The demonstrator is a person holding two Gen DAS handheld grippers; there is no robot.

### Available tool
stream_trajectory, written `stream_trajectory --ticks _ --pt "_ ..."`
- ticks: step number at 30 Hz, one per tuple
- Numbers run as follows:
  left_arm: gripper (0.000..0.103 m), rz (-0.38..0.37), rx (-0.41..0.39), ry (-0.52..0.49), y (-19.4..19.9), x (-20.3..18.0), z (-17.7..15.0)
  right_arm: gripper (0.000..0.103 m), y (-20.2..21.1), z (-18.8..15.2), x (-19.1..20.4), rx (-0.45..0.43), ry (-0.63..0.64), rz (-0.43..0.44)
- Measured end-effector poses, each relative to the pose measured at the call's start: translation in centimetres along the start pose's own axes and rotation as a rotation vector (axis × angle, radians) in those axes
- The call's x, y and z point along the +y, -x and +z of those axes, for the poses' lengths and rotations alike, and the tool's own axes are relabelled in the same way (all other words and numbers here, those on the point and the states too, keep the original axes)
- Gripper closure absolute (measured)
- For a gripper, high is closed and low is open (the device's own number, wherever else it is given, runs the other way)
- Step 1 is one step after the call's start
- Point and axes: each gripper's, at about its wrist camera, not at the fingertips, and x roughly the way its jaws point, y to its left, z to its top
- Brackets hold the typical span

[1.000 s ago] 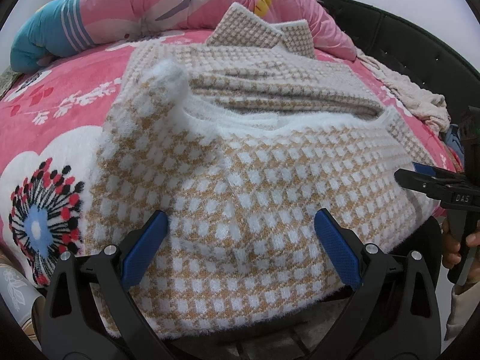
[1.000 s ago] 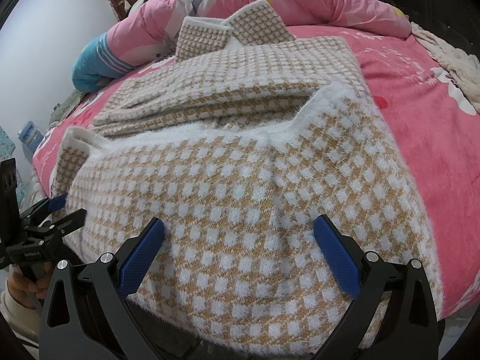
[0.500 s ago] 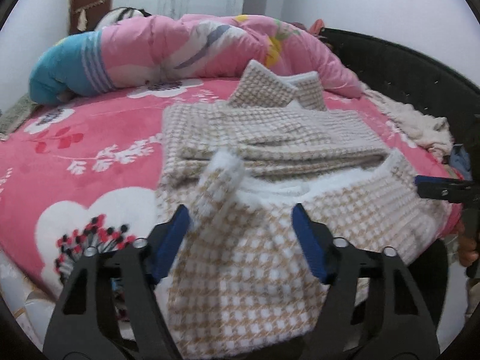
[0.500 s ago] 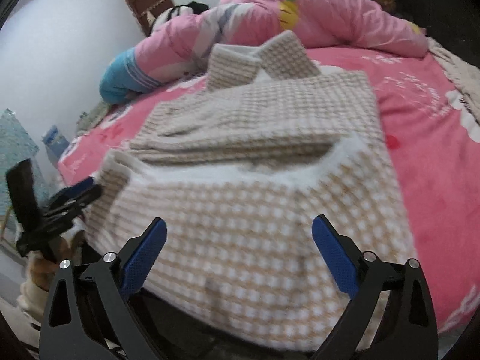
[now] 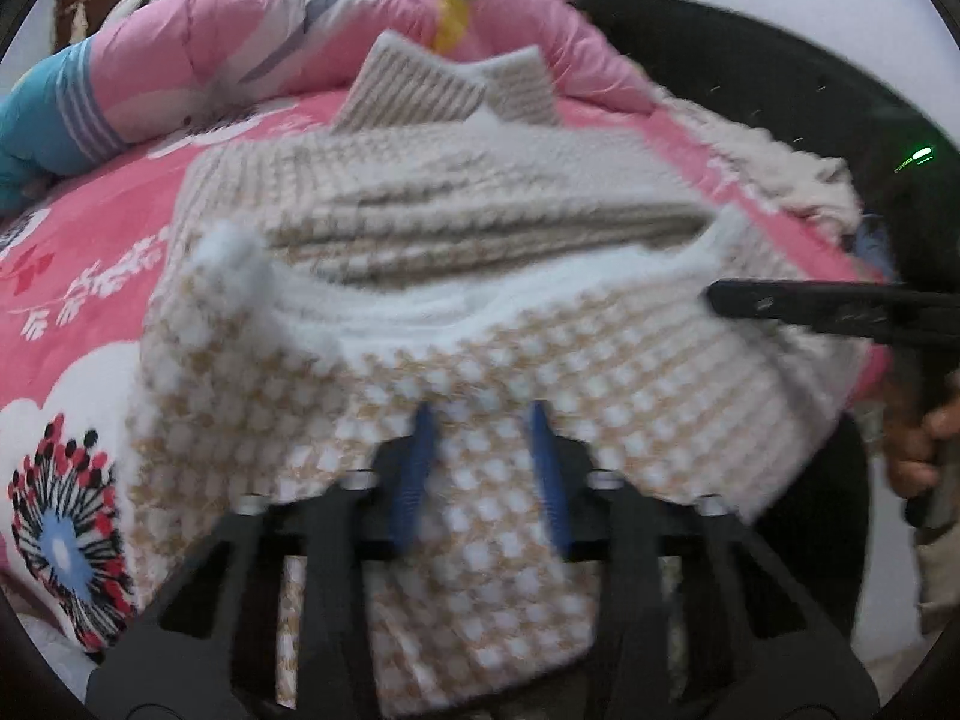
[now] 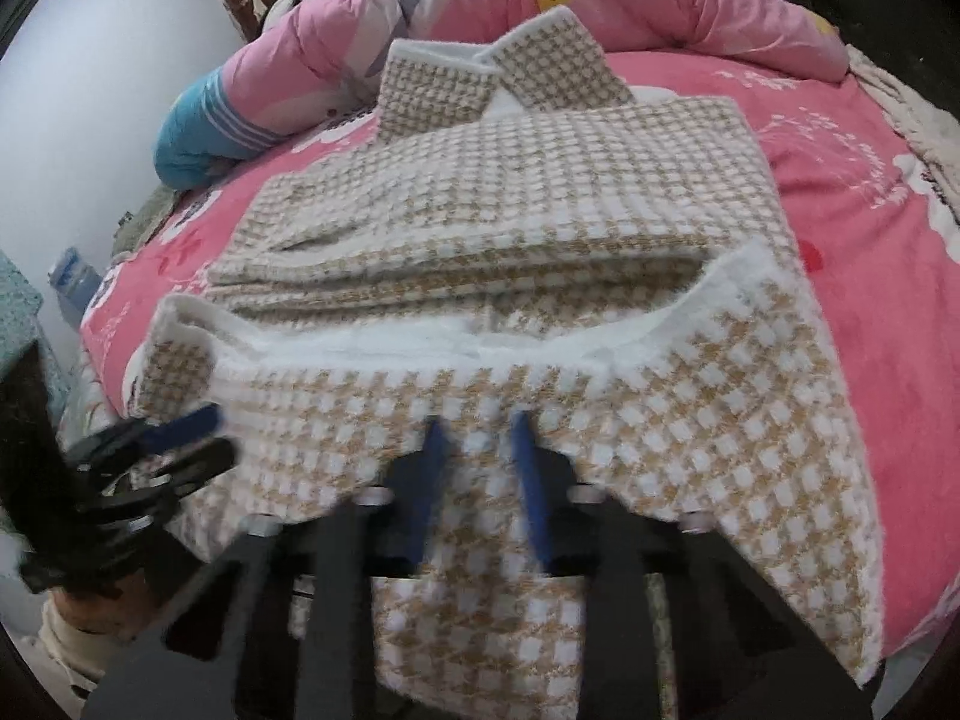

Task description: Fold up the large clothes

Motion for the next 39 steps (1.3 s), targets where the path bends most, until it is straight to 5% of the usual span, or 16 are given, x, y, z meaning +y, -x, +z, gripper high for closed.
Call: stream_trajectory --ticks 1,2,9,14,15,16,17,18,23,24,25,28,37,39 --pt "0.100 0.010 -0.004 -0.007 -0.1 0.0 0.1 0.097 0.1 0.1 0.3 -0.003 0.016 -0.016" --pt "0.103 0.011 -0.008 -0.015 -0.1 0.0 0.2 0.097 0.5 0.1 0.7 -0.013 0.027 -0.028" --pt "0.103 0.092 -0.180 -0.049 3.5 0.4 3.1 0.102 5.2 2.9 2.7 -0.180 0.089 -0.071" --pt "0.103 -0.016 -0.054 0.052 1.5 2.5 3.0 0.101 2.8 2.7 1.6 -0.076 0.038 -0.047" --pt "0.103 -0.052 -0.036 0.071 1.4 2.8 2.7 0.096 2.4 2.2 1.4 -0.042 0.031 -0.034" --pt "0.094 -0.071 -0.021 0.085 1.4 2.9 2.2 0.079 2.1 1.7 1.2 -0.022 0.023 -0.032" --pt "0.075 -0.078 -0.006 0.090 1.3 2.9 1.8 0.066 2.0 1.3 1.0 -0.013 0.015 -0.037" --pt "0.067 -0.088 0.014 0.093 1.1 2.7 1.3 0.047 1.7 0.7 0.9 -0.006 0.016 -0.044" --pt "0.061 -0.035 0.019 0.042 0.0 1.2 0.6 0.045 -0.3 -0.8 0.8 0.020 0.036 -0.075" --pt "0.062 -0.021 0.013 0.038 -0.2 1.0 0.5 0.048 -0.5 -0.9 0.7 0.015 0.028 -0.069" --pt "0.072 0.012 0.001 0.029 -0.6 0.7 0.5 0.065 -0.6 -0.9 0.7 0.011 0.024 -0.048" --pt "0.102 0.122 -0.030 -0.032 -0.8 -0.3 0.5 0.094 -0.3 -0.8 1.7 -0.002 0.046 -0.031" --pt "0.103 0.160 -0.217 -0.051 4.7 -0.2 3.6 0.098 3.5 1.6 3.4 -0.138 0.097 -0.027" --pt "0.103 0.165 -0.197 -0.045 4.0 0.3 4.0 0.098 2.7 1.9 3.3 -0.137 0.101 -0.039"
